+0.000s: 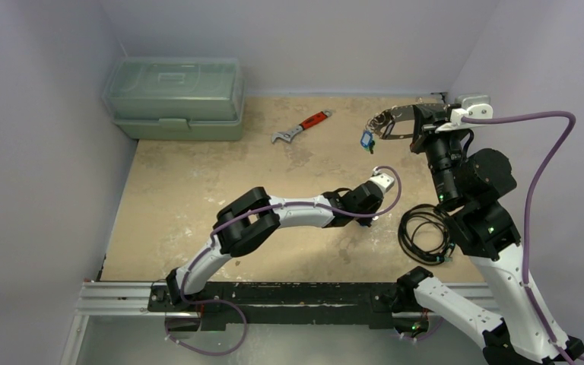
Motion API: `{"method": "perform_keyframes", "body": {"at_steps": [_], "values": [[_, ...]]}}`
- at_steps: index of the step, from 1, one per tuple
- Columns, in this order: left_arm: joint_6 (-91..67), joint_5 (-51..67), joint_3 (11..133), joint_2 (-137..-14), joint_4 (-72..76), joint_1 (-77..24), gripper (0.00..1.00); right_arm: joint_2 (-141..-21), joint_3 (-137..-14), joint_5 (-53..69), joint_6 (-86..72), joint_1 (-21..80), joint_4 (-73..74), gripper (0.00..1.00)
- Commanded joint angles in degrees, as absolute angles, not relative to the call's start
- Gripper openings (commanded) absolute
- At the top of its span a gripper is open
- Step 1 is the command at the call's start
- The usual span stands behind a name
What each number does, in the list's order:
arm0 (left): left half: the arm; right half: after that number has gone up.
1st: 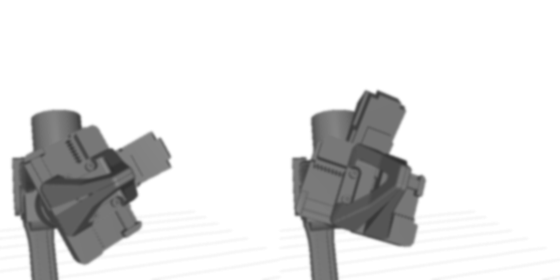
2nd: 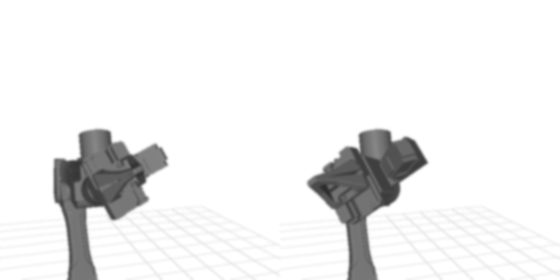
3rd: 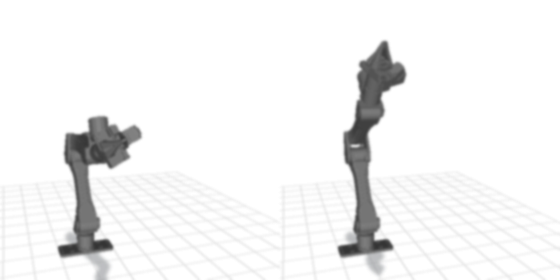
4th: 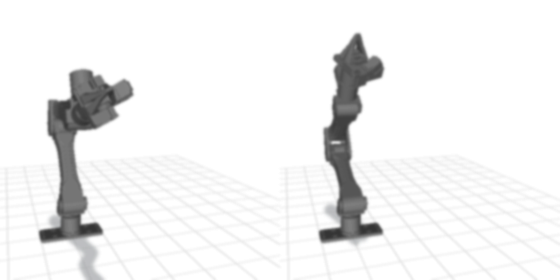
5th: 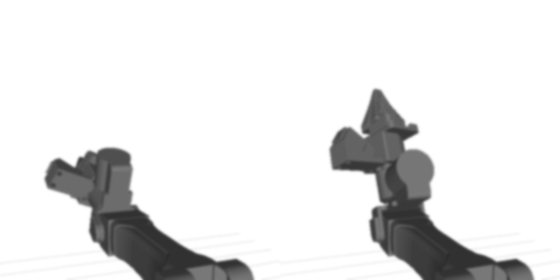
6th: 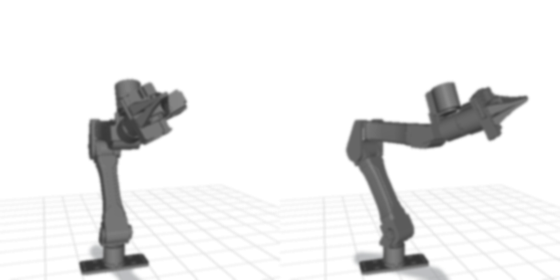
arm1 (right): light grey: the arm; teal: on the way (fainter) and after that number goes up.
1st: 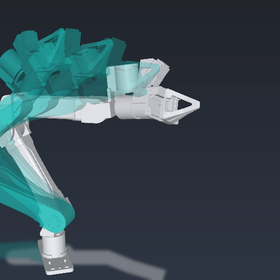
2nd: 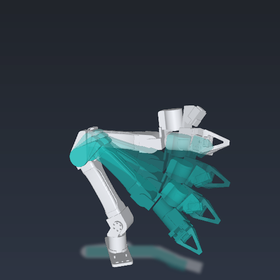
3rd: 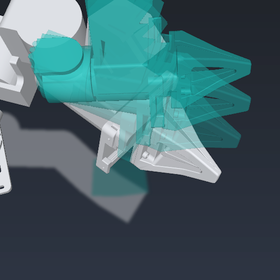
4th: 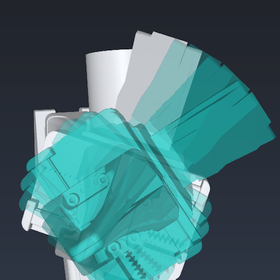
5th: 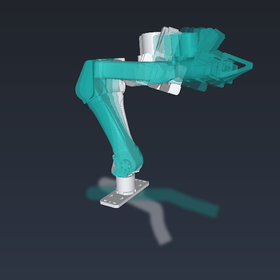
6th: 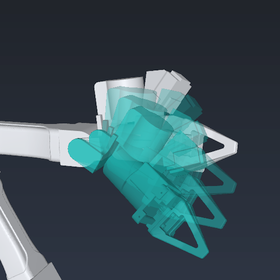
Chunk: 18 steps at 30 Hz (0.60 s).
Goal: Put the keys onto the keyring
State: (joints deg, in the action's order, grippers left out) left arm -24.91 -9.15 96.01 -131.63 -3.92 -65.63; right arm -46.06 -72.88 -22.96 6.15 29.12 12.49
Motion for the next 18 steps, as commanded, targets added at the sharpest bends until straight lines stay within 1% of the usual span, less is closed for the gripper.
{"method": "perform_keyframes", "body": {"at_steps": [1, 6, 13, 18], "values": [[-25.0, -9.0, 97.8, -132.8, -2.4, -65.2, 0.09, -45.4, -73.2, -22.5, 5.9, 28.8, 9.5, 0.00], [-24.6, -8.1, 97.1, -132.6, -1.0, -65.2, 0.00, -45.2, -73.0, -22.5, 5.9, 28.8, 9.5, 0.00], [-22.7, -6.8, 89.8, -127.2, 7.8, -65.2, 0.00, -44.8, -72.5, -22.5, 5.8, 28.8, 9.4, 0.00], [-20.5, -6.3, 81.8, -121.3, 13.4, -65.0, 0.00, -44.6, -72.0, -22.1, 5.5, 28.8, 9.6, 0.00]]}}
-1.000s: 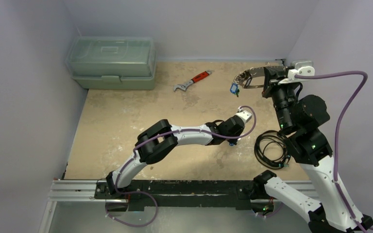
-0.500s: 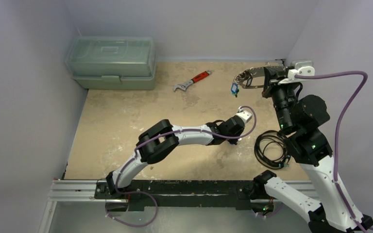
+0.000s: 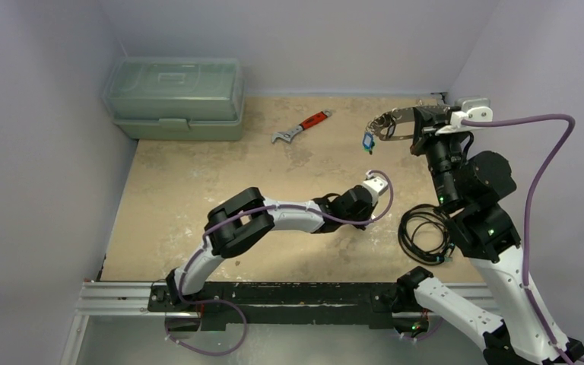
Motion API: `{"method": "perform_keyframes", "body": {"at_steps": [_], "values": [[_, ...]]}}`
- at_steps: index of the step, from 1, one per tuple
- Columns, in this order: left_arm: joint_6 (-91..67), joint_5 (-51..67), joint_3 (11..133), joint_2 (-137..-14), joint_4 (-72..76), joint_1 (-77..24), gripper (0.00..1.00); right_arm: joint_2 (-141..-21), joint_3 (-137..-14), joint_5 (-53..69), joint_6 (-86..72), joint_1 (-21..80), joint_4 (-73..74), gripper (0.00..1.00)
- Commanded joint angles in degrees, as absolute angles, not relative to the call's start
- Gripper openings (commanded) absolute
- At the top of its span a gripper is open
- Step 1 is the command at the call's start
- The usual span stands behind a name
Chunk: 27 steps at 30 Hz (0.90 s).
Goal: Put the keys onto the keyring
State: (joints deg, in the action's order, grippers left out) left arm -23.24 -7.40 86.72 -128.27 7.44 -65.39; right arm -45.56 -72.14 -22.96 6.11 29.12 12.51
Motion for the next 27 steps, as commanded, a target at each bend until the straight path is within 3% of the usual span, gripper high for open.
{"method": "perform_keyframes", "body": {"at_steps": [1, 13, 27], "values": [[-20.0, -6.3, 79.2, -120.0, 14.6, -64.9, 0.00, -44.5, -71.9, -22.0, 5.5, 28.8, 9.5, 0.00], [-13.6, -5.6, 60.5, -100.4, 20.7, -64.8, 0.00, -42.7, -68.4, -18.1, 4.4, 28.8, 7.9, 0.00], [-7.6, -10.9, 50.9, -74.6, 4.0, -64.8, 0.00, -39.8, -62.3, -9.4, 4.0, 28.8, 5.1, 0.00]]}}
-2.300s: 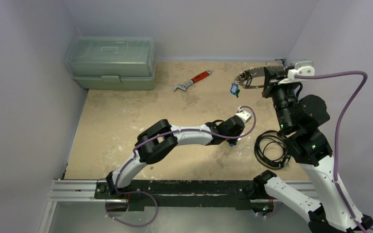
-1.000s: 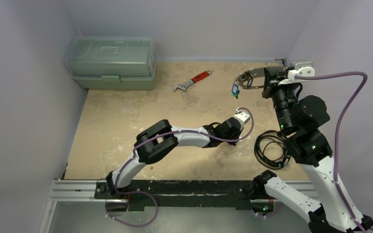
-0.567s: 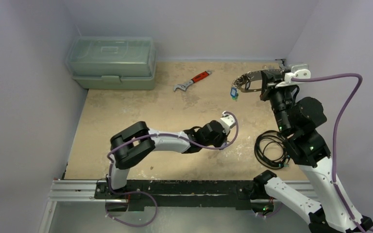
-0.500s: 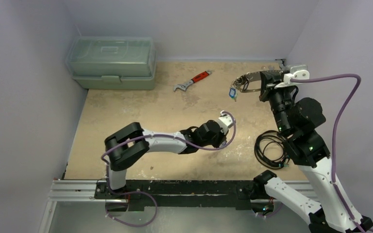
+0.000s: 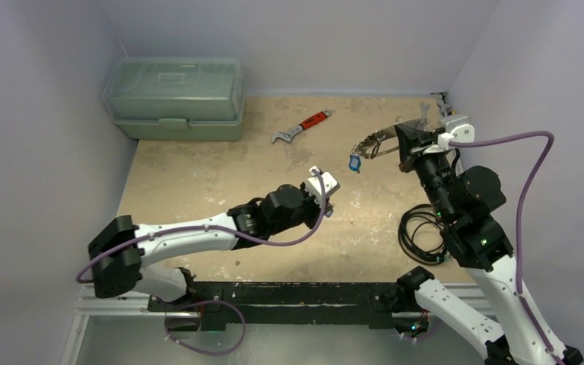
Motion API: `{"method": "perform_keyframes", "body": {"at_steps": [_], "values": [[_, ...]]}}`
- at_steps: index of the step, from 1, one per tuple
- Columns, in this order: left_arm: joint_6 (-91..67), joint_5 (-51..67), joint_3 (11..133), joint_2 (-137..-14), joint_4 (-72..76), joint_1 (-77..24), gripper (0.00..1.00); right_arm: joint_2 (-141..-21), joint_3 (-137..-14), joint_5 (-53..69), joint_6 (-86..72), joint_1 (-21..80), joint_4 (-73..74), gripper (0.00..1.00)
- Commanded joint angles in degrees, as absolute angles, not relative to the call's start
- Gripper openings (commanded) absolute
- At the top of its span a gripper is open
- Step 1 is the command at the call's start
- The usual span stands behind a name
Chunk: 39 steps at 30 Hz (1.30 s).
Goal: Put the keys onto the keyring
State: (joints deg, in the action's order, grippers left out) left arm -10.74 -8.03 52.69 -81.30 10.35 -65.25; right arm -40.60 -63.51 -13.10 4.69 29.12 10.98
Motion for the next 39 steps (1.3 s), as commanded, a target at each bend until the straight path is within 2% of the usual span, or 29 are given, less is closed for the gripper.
{"method": "perform_keyframes", "body": {"at_steps": [1, 9, 18, 26, 39], "values": [[-7.3, -11.3, 50.7, -72.8, 2.2, -64.8, 0.00, -39.9, -61.9, -8.9, 4.0, 28.8, 5.0, 0.00], [-2.3, -19.6, 48.1, -59.0, -9.4, -64.8, 0.00, -40.5, -57.2, -1.9, 6.0, 28.8, 0.2, 0.00], [5.7, -27.3, 45.8, -50.7, -11.6, -64.7, 0.00, -42.8, -52.7, 10.5, 10.7, 28.8, -5.0, 0.00], [12.4, -22.6, 44.1, -45.3, -9.4, -64.7, 0.00, -43.1, -47.9, 23.0, 11.2, 28.9, -9.0, 0.00], [24.9, -13.6, 42.4, -40.4, -7.9, -64.7, 0.00, -43.4, -42.4, 36.1, 12.5, 31.9, -13.4, 0.00]]}}
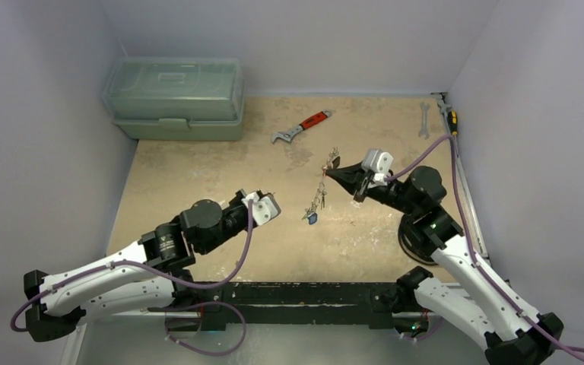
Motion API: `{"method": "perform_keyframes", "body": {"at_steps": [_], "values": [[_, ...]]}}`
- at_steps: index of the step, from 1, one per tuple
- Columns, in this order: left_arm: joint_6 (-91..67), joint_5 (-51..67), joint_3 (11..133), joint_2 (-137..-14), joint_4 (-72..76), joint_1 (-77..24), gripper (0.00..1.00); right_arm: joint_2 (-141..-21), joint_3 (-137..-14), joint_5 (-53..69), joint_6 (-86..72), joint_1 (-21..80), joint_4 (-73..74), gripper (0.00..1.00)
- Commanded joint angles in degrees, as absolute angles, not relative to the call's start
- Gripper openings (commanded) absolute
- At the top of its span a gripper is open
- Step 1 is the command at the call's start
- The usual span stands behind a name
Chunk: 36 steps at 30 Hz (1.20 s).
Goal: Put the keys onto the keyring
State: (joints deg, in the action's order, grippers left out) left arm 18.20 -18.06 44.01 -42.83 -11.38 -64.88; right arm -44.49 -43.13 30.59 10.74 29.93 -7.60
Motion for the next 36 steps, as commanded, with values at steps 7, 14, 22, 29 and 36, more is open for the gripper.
{"method": "perform_keyframes", "body": {"at_steps": [7, 14, 22, 29, 36], "values": [[29.8, -8.1, 39.1, -38.7, -4.3, -64.7, 0.00, -42.0, -39.4, 30.3, 18.9, 41.9, -11.7, 0.00], [31.5, -4.1, 37.7, -38.0, -3.0, -64.7, 0.00, -39.5, -36.9, 19.2, 24.9, 48.6, -12.3, 0.00], [36.1, 6.8, 34.6, -37.7, -0.9, -61.5, 0.00, -40.0, -35.4, 11.5, 27.0, 56.0, -11.2, 0.00], [37.1, 16.1, 33.3, -38.8, 1.0, -56.2, 0.00, -40.7, -33.9, 10.9, 25.2, 59.6, -10.1, 0.00], [38.2, 18.1, 30.8, -38.8, 0.5, -56.1, 0.00, -41.4, -32.1, 11.5, 23.7, 61.1, -11.3, 0.00]]}}
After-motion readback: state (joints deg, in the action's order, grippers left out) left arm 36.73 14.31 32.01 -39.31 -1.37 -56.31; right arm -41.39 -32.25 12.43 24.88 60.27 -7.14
